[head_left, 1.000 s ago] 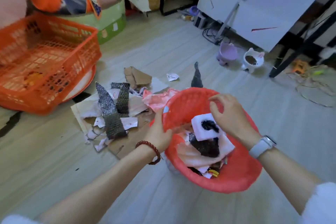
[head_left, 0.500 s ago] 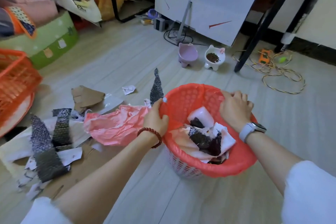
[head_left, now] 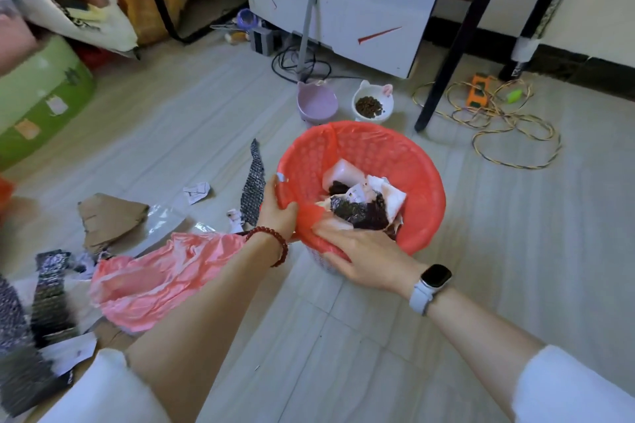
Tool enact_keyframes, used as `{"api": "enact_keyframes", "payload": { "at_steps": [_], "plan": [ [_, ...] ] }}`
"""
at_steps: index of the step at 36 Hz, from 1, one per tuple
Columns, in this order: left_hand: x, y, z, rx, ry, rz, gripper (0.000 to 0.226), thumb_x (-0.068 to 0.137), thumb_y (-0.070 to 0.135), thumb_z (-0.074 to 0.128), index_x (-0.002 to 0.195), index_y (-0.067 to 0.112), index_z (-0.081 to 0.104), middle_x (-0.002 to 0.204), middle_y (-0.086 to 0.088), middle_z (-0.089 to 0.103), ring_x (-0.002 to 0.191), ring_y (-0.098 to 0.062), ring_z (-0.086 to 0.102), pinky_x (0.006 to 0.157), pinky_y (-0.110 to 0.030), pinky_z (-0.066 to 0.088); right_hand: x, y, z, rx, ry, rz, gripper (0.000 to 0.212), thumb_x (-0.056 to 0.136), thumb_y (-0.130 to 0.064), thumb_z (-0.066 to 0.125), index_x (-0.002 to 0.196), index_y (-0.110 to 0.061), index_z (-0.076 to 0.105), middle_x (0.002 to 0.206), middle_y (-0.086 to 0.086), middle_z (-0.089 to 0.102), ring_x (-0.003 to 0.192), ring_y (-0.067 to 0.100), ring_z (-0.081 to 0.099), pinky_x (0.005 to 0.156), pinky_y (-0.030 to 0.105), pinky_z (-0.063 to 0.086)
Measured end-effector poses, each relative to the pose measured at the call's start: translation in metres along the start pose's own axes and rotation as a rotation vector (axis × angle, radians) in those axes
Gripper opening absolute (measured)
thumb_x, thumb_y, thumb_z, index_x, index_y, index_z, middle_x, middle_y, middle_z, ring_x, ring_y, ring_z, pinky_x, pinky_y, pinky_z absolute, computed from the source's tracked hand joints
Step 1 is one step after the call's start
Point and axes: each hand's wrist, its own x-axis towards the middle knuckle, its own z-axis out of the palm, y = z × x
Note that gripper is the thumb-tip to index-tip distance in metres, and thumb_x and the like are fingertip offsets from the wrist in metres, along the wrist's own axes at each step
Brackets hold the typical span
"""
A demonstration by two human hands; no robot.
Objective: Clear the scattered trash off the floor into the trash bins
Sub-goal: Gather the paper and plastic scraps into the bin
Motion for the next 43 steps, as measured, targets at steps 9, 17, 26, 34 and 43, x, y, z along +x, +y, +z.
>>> {"api": "enact_keyframes", "payload": {
  "at_steps": [9, 17, 26, 34, 43],
  "plan": [
    [-0.040, 0.024, -0.062, 0.426, -0.027, 0.038, 0.042, 0.091, 0.015, 0.050, 0.133, 0.015, 0.045, 0.131, -0.004, 0.050, 0.111, -0.027, 0.055, 0.096, -0.046, 0.046, -0.004, -0.019, -0.002, -0.086, -0.036, 0.222, 0.059, 0.087, -0.008, 0.042, 0.143, -0.015, 0.026, 0.133, 0.009, 0.048, 0.122, 0.030, 0.045, 0.091, 0.037, 0.036],
    [-0.054, 0.019, -0.185, 0.830, -0.050, 0.017, 0.027, 0.094, 0.016, 0.047, 0.118, 0.009, 0.059, 0.119, -0.009, 0.062, 0.104, -0.020, 0.058, 0.090, -0.030, 0.046, 0.039, -0.079, -0.009, 0.079, 0.310, -0.059, 0.043, 0.077, -0.014, 0.040, 0.117, -0.013, 0.056, 0.108, 0.006, 0.061, 0.099, 0.027, 0.060, 0.082, 0.038, 0.052],
    [-0.041, -0.058, -0.266, 0.976, -0.079, 0.000, 0.066, 0.080, 0.045, 0.064, 0.136, 0.019, 0.040, 0.141, -0.009, 0.041, 0.126, -0.025, 0.041, 0.105, -0.037, 0.035, 0.101, -0.118, 0.077, -0.056, -0.241, -0.017, 0.078, 0.087, -0.040, 0.055, 0.146, -0.040, 0.003, 0.158, 0.004, -0.002, 0.144, 0.032, -0.009, 0.113, 0.057, 0.003],
    [0.012, -0.149, -0.272, 0.832, 0.027, -0.056, 0.118, 0.058, 0.056, 0.077, 0.147, 0.033, 0.002, 0.156, -0.005, -0.010, 0.143, -0.025, -0.004, 0.116, -0.049, 0.007, 0.151, -0.110, 0.152, 0.452, -0.373, 0.353, 0.121, 0.068, -0.057, 0.072, 0.144, -0.034, -0.019, 0.157, 0.007, -0.015, 0.144, 0.026, -0.015, 0.118, 0.048, 0.002],
    [0.025, -0.176, -0.250, 0.136, -0.060, -0.101, 0.129, 0.053, 0.034, 0.087, 0.146, 0.024, -0.002, 0.150, 0.005, 0.017, 0.133, -0.005, 0.024, 0.105, -0.019, 0.021, 0.170, -0.156, 0.178, 1.604, -0.198, 0.721, 0.038, 0.099, -0.028, 0.038, 0.134, -0.015, 0.047, 0.125, 0.005, 0.061, 0.112, 0.018, 0.058, 0.094, 0.030, 0.046]
  ]
}}
